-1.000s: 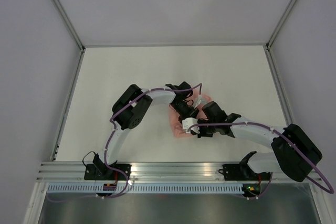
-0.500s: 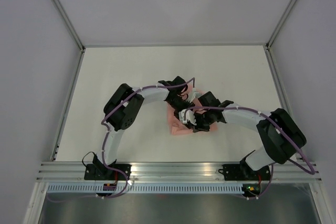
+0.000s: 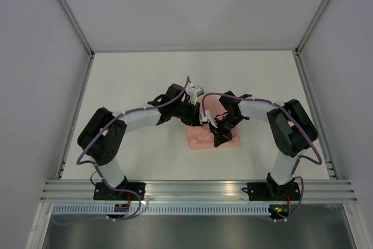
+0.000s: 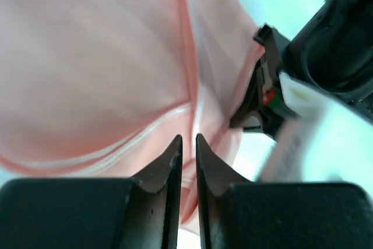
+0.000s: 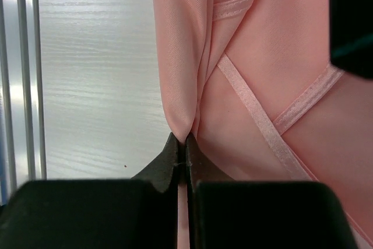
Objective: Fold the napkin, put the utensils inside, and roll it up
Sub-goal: Roll the napkin with the utensil
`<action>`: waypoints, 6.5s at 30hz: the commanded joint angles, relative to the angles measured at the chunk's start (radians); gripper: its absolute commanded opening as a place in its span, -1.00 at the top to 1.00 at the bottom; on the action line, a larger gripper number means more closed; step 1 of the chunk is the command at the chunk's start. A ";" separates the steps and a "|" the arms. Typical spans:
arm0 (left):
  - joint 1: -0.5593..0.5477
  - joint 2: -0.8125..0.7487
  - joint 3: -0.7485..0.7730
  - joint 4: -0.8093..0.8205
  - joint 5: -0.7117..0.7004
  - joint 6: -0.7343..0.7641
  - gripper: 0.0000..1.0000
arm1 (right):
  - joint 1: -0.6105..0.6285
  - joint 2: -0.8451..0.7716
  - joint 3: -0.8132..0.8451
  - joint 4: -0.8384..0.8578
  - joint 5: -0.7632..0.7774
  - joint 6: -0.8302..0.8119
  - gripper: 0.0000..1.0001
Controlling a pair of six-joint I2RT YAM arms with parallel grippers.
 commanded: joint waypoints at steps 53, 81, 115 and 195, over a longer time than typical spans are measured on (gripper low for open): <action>-0.619 0.051 -0.369 0.458 -0.706 0.659 0.69 | -0.111 0.446 0.329 -0.397 -0.041 -0.053 0.99; -0.321 0.135 -0.165 0.071 -0.025 0.372 0.95 | -0.386 -0.103 0.208 -0.054 -0.155 0.185 0.04; -0.168 0.453 -0.070 0.132 0.259 0.062 0.95 | 0.171 -0.509 -0.361 0.256 0.317 0.133 -0.16; -0.672 0.025 -0.417 0.706 -0.863 0.714 -0.02 | -0.095 0.420 0.278 -0.445 -0.032 -0.171 0.99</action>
